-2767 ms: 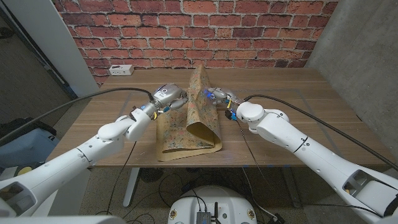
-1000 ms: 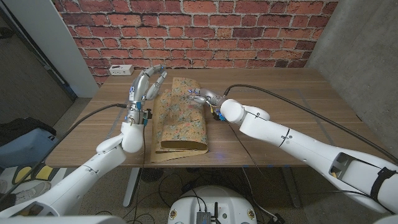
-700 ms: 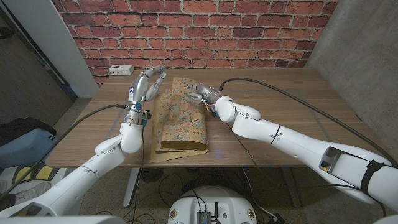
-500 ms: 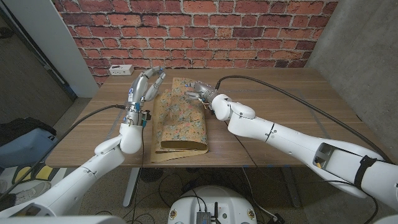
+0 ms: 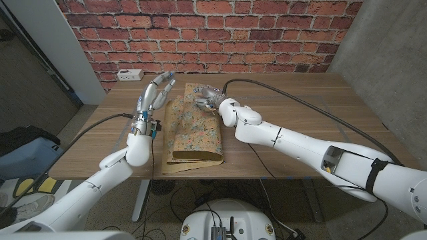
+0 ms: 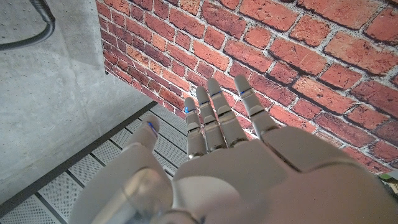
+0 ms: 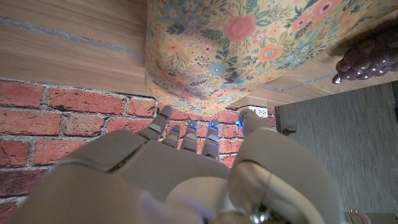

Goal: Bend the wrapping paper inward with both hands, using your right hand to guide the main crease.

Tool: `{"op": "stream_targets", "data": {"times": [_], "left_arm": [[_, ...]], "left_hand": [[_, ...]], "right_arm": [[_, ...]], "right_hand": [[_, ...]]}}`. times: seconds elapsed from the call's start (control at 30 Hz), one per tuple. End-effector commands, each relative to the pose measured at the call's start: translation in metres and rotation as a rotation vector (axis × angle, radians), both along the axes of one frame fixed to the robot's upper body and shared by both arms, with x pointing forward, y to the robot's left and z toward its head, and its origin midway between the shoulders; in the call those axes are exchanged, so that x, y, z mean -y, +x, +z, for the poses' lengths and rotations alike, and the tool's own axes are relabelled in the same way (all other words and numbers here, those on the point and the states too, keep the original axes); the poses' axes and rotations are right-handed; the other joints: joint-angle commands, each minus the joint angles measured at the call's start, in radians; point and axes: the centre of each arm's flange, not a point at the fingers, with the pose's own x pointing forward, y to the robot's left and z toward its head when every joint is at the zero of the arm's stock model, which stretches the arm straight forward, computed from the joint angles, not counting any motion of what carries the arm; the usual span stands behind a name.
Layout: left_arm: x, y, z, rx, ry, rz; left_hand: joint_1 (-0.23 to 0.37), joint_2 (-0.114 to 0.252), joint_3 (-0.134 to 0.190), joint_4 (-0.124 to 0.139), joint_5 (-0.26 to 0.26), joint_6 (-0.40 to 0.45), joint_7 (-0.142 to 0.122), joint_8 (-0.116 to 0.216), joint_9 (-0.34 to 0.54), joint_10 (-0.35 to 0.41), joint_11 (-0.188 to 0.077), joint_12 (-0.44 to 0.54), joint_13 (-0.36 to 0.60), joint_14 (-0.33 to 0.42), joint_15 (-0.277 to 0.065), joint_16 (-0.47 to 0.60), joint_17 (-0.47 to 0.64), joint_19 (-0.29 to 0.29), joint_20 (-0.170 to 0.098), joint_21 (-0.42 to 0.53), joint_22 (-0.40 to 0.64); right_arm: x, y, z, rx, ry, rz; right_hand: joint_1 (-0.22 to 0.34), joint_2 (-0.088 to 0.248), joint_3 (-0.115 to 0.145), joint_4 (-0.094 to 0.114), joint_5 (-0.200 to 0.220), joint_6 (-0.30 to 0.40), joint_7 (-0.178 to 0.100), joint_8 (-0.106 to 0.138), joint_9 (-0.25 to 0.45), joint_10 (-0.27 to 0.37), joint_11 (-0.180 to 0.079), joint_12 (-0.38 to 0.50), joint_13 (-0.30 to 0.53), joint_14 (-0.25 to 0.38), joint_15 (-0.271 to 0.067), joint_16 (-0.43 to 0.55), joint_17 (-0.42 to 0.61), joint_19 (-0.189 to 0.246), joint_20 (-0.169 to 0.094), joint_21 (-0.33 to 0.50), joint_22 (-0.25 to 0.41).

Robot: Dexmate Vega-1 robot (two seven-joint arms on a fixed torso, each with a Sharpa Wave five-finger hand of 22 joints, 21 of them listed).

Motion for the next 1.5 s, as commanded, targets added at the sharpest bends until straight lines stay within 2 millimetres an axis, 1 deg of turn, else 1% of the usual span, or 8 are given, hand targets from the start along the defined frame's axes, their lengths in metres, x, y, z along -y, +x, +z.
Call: {"op": "stream_targets", "data": {"times": [0.03,0.2,0.57,0.77,0.9,1.23,1.37,1.5], "left_arm": [[-0.006,0.0,-0.006,-0.032,-0.032,-0.032],[-0.006,0.0,-0.006,-0.031,-0.032,-0.037],[-0.005,0.002,-0.006,-0.035,-0.026,-0.044],[-0.004,0.002,-0.005,-0.031,-0.024,-0.045],[-0.004,0.001,-0.006,-0.032,-0.024,-0.042],[-0.004,-0.001,-0.008,-0.036,-0.026,-0.042],[-0.005,-0.001,-0.009,-0.037,-0.029,-0.042],[-0.005,-0.001,-0.01,-0.041,-0.027,-0.043]], "left_hand": [[-0.01,0.0,0.004,0.0,-0.001,-0.005,-0.001,-0.002,-0.002,-0.006,-0.001,-0.004,-0.003,-0.004,0.003,-0.004,-0.003,-0.006,0.003,-0.001,-0.001],[-0.013,0.0,0.004,0.001,-0.001,-0.006,0.0,-0.005,-0.006,-0.004,-0.002,-0.007,-0.007,-0.003,0.003,-0.005,-0.007,-0.008,0.004,-0.003,-0.003],[-0.021,-0.001,0.003,0.003,-0.002,-0.006,0.002,-0.009,-0.012,-0.003,-0.002,-0.015,-0.015,0.0,0.003,-0.006,-0.015,-0.009,0.005,-0.005,-0.009],[-0.026,-0.001,0.003,0.005,-0.002,-0.008,0.004,-0.013,-0.016,-0.001,0.0,-0.019,-0.02,-0.001,0.003,-0.008,-0.019,-0.009,0.005,-0.006,-0.012],[-0.029,-0.001,0.003,0.006,-0.002,-0.007,0.004,-0.014,-0.018,-0.001,-0.001,-0.022,-0.022,-0.001,0.003,-0.008,-0.022,-0.009,0.006,-0.006,-0.014],[-0.034,-0.001,0.004,0.007,-0.002,-0.007,0.004,-0.018,-0.023,0.003,0.001,-0.028,-0.029,0.001,0.003,-0.01,-0.029,-0.009,0.005,-0.007,-0.019],[-0.036,-0.001,0.005,0.006,-0.001,-0.008,0.004,-0.02,-0.025,0.004,-0.001,-0.031,-0.032,0.002,0.003,-0.01,-0.032,-0.009,0.006,-0.008,-0.02],[-0.036,0.0,0.007,0.006,-0.001,-0.008,0.003,-0.021,-0.027,0.003,0.0,-0.034,-0.035,0.001,0.003,-0.012,-0.036,-0.01,0.007,-0.009,-0.022]], "right_arm": [[-0.021,0.018,-0.005,-0.074,-0.051,0.026],[-0.026,0.026,-0.014,-0.123,-0.071,0.04],[-0.039,0.029,-0.038,-0.197,-0.103,0.091],[-0.051,0.027,-0.046,-0.203,-0.125,0.1],[-0.058,0.027,-0.056,-0.222,-0.152,0.09],[-0.07,0.022,-0.071,-0.156,-0.231,-0.019],[-0.072,0.02,-0.076,-0.13,-0.269,-0.063],[-0.072,0.021,-0.077,-0.136,-0.272,-0.075]], "right_hand": [[0.001,-0.006,-0.002,-0.002,0.001,-0.012,-0.004,-0.008,0.001,-0.013,-0.01,0.004,0.004,0.006,-0.026,0.007,-0.001,0.008,-0.006,-0.004,0.002],[-0.01,-0.001,-0.006,0.006,-0.001,-0.027,-0.003,-0.009,0.001,-0.022,-0.011,0.004,0.004,0.018,-0.023,0.014,0.001,0.029,0.025,-0.005,0.003],[-0.017,0.01,-0.003,0.015,-0.001,-0.034,0.0,-0.006,0.002,-0.024,-0.001,0.006,0.005,0.034,-0.024,0.023,0.003,0.055,0.011,-0.005,0.003],[-0.017,0.011,0.002,0.018,0.0,-0.056,-0.003,-0.009,0.002,-0.027,-0.001,0.008,0.005,0.044,-0.043,0.027,0.004,0.078,-0.018,-0.006,0.003],[-0.023,0.001,-0.001,0.019,-0.002,-0.09,-0.004,-0.013,0.002,-0.067,-0.011,-0.003,0.005,0.017,-0.031,0.016,0.004,0.053,-0.017,-0.027,0.003],[-0.09,-0.064,-0.067,0.026,-0.009,-0.164,0.001,-0.01,0.002,-0.142,0.016,-0.005,0.004,-0.063,0.013,-0.006,0.002,-0.035,0.034,-0.099,0.005],[-0.13,-0.133,-0.117,0.019,-0.006,-0.179,0.013,-0.006,0.0,-0.155,0.037,0.0,0.003,-0.073,0.036,-0.005,0.0,-0.047,0.076,-0.123,0.005],[-0.14,-0.146,-0.128,0.018,-0.003,-0.189,0.011,-0.007,0.0,-0.164,0.035,-0.001,0.003,-0.075,0.036,-0.004,0.0,-0.043,0.081,-0.127,0.005]]}}
